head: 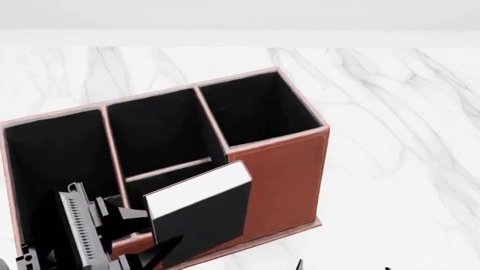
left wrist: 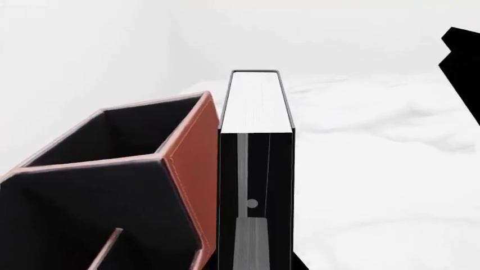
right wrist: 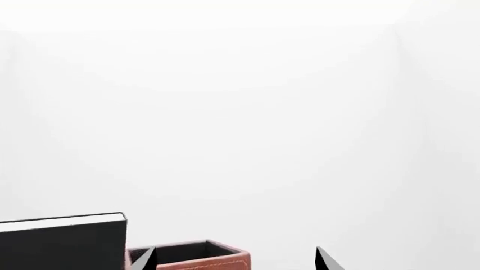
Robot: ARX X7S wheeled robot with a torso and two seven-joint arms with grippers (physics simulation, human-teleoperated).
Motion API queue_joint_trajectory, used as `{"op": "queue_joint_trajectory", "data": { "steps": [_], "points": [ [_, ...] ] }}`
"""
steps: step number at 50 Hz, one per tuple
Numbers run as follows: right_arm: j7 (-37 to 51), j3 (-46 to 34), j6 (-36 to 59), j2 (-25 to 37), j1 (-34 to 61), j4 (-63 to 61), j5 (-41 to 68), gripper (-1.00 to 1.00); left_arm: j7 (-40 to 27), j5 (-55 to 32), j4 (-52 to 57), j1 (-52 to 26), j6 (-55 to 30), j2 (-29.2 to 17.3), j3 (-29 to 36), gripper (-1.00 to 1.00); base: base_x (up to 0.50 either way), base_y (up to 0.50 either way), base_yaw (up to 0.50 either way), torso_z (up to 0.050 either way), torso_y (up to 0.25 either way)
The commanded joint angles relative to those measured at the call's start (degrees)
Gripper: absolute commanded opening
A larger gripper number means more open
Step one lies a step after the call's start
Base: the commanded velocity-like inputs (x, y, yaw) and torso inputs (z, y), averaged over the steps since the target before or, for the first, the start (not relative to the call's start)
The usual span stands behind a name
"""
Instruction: Pick up the book and place it in the back compartment of the caddy.
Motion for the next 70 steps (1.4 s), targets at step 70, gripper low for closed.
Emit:
{"op": "queue_joint_trajectory", "data": {
  "steps": [70],
  "points": [
    [0.58,-2.00,-1.10,0.65,1.01,1.43,-1.29,1.00,25.25,-2.51,-30.29,-13.71,3.50,7.37,-2.32,-1.00,0.00,0.00,0.00,0.000,0.001]
  ]
}}
